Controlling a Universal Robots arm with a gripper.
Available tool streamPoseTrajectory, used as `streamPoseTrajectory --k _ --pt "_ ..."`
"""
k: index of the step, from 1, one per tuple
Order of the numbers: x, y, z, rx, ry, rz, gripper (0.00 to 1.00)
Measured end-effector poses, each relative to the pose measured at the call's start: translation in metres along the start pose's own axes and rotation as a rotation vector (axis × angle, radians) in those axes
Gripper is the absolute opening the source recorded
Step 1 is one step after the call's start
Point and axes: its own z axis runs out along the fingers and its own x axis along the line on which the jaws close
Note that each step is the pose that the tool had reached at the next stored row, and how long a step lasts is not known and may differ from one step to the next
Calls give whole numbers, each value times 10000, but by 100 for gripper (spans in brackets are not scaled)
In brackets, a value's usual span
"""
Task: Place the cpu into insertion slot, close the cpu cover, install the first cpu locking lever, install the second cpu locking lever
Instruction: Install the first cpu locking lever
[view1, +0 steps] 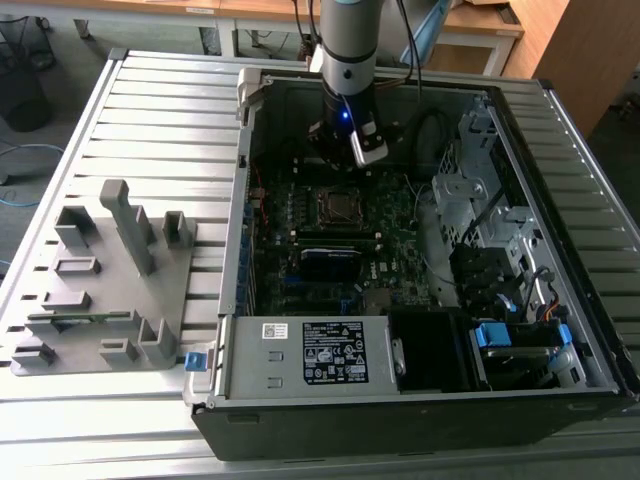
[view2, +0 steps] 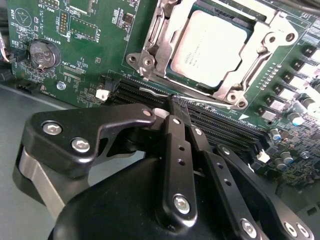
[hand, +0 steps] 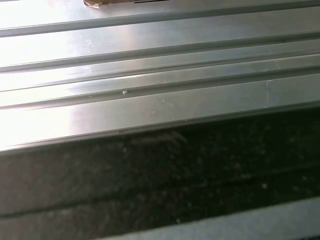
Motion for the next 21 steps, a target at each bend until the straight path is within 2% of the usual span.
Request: streamPoseTrajectory --k 16,19,21 --pt "-17 2 12 10 -22 154 10" --pt "-17 1 12 -41 -14 162 10" --pt "-18 1 13 -43 -14 165 10"
